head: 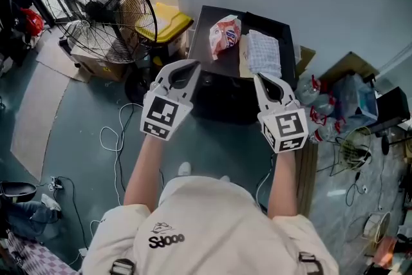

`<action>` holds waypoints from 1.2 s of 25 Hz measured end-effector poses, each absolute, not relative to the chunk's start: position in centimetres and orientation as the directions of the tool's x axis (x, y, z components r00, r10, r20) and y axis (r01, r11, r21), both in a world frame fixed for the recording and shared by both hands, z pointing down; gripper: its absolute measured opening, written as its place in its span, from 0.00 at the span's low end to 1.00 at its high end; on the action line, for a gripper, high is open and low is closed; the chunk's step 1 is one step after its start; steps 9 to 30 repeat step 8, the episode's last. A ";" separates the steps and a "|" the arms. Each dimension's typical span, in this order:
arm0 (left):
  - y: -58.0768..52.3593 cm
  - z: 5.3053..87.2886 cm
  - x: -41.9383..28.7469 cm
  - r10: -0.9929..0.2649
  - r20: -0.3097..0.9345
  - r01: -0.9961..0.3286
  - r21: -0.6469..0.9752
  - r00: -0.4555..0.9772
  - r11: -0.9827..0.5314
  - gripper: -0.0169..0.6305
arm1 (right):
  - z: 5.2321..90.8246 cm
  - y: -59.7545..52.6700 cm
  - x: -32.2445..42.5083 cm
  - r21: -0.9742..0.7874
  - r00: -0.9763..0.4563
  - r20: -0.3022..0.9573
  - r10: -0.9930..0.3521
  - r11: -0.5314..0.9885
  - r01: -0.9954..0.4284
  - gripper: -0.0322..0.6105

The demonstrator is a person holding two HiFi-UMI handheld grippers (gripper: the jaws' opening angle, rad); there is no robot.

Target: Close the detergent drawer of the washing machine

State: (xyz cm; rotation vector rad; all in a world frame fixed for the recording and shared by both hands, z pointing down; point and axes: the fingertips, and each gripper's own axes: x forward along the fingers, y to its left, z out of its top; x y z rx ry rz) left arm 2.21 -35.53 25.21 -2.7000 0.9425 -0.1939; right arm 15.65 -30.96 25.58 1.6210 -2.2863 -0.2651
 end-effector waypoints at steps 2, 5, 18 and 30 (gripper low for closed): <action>-35.5 25.0 2.2 -0.618 0.024 -0.587 -0.287 0.786 -0.757 0.05 | 25.5 -31.1 15.6 0.333 -0.304 0.155 -0.940 0.339 -0.880 0.06; -35.9 24.9 2.2 -0.623 0.026 -0.590 -0.291 0.782 -0.753 0.05 | 25.5 -31.4 15.7 0.331 -0.303 0.155 -0.940 0.339 -0.881 0.06; -36.3 25.0 2.4 -0.627 0.034 -0.591 -0.299 0.778 -0.749 0.05 | 25.5 -31.7 15.9 0.329 -0.300 0.158 -0.941 0.337 -0.882 0.06; -36.3 25.0 2.4 -0.627 0.034 -0.591 -0.299 0.778 -0.749 0.05 | 25.5 -31.7 15.9 0.329 -0.300 0.158 -0.941 0.337 -0.882 0.06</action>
